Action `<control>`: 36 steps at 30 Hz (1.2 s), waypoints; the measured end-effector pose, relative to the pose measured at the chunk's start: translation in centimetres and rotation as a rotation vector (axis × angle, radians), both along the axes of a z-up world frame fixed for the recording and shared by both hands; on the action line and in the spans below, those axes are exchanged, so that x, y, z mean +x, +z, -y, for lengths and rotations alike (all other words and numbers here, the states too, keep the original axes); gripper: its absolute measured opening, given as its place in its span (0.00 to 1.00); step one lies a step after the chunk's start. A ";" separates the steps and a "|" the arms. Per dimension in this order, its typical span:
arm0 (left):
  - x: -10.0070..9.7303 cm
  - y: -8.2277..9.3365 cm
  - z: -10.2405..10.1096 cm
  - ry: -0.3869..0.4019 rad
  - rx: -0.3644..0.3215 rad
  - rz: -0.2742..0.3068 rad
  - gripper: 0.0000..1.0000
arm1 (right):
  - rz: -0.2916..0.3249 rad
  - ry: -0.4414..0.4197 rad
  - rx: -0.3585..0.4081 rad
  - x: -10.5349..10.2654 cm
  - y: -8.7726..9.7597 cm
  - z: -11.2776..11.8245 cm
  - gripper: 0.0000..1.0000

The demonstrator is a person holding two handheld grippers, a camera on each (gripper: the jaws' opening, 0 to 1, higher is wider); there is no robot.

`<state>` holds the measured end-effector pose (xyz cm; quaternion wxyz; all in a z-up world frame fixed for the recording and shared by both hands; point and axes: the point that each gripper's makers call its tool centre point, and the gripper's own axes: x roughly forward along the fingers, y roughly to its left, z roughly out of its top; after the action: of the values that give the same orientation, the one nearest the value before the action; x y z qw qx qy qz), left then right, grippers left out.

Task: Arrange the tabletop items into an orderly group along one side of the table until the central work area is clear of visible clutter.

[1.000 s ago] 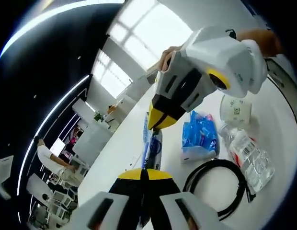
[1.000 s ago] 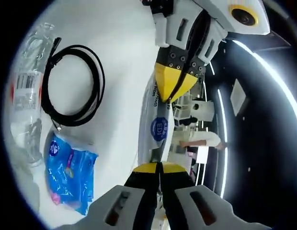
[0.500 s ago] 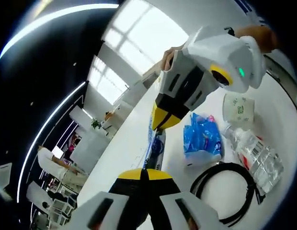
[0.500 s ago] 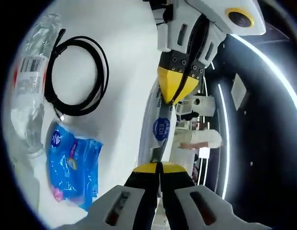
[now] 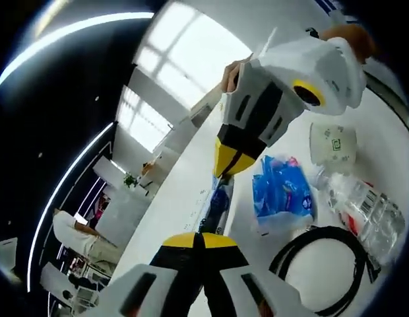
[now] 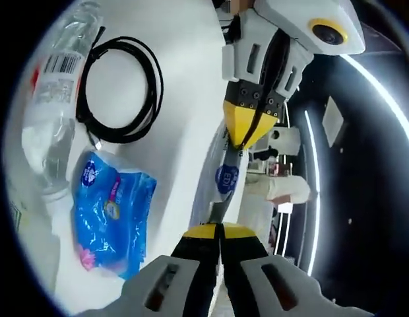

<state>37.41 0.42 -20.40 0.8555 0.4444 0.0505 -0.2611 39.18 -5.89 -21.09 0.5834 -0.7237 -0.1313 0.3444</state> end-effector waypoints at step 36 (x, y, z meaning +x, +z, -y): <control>1.5 -5.1 0.6 0.028 -0.032 -0.077 0.00 | -0.162 -0.043 0.047 1.4 -4.9 1.1 0.00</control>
<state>38.96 -0.23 -25.46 0.8635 0.4196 0.0855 -0.2665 40.55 -6.97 -26.03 0.6163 -0.6821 -0.0762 0.3861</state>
